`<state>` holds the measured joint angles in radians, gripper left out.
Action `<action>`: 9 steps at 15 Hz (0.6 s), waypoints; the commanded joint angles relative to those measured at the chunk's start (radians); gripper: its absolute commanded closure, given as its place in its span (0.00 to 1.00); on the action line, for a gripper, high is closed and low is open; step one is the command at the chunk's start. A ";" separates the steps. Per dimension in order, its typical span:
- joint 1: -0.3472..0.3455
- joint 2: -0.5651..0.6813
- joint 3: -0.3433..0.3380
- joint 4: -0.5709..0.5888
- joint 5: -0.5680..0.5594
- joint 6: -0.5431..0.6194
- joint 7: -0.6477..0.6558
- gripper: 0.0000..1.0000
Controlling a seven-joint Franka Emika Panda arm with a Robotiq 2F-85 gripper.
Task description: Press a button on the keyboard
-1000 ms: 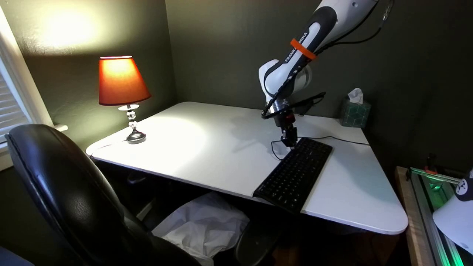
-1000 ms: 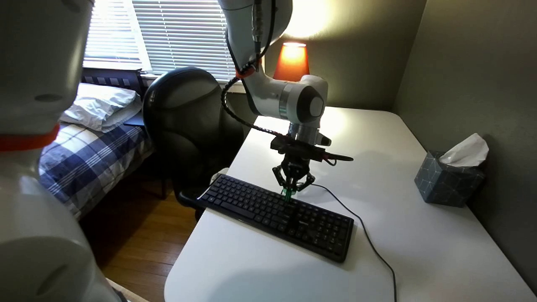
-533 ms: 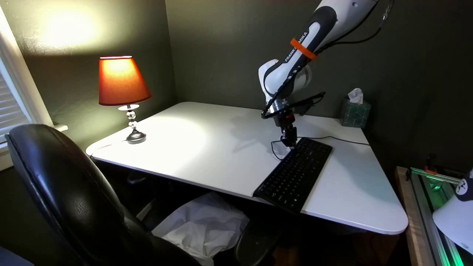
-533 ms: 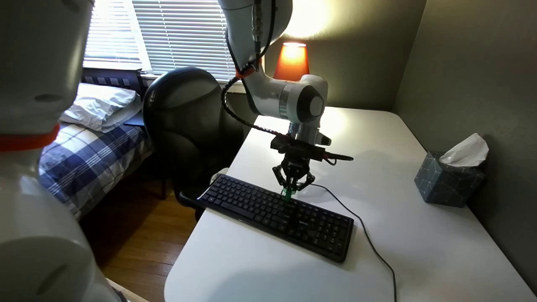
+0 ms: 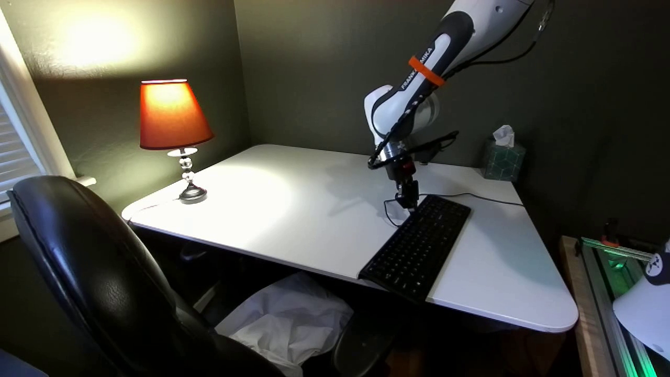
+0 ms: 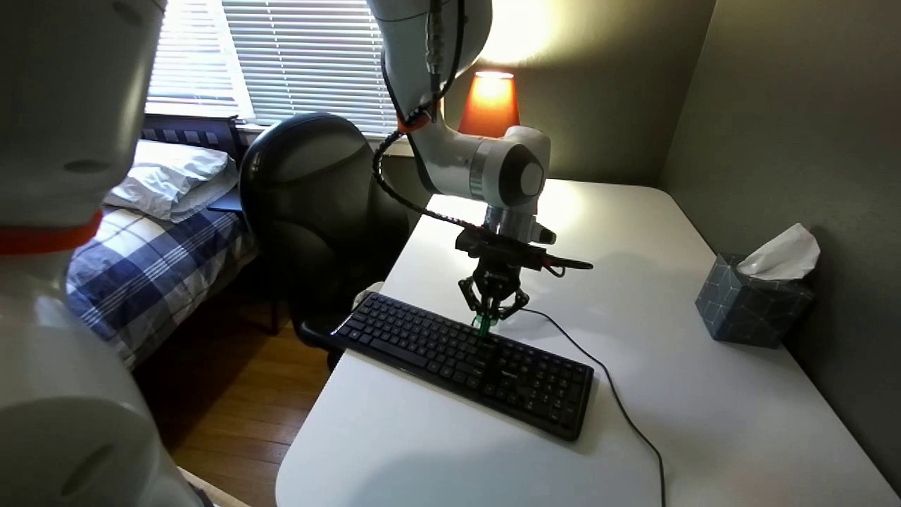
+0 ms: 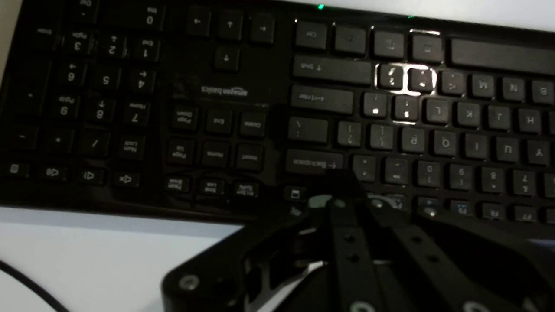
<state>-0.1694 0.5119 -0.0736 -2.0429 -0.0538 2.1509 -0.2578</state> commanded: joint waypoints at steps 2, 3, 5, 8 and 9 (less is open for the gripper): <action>-0.009 0.028 0.011 0.033 0.015 -0.035 -0.010 1.00; -0.009 0.030 0.011 0.034 0.015 -0.036 -0.010 1.00; -0.009 0.032 0.011 0.035 0.014 -0.036 -0.009 1.00; -0.009 0.034 0.011 0.037 0.014 -0.035 -0.008 1.00; -0.009 0.035 0.011 0.038 0.014 -0.035 -0.008 1.00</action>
<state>-0.1694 0.5245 -0.0723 -2.0332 -0.0538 2.1497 -0.2578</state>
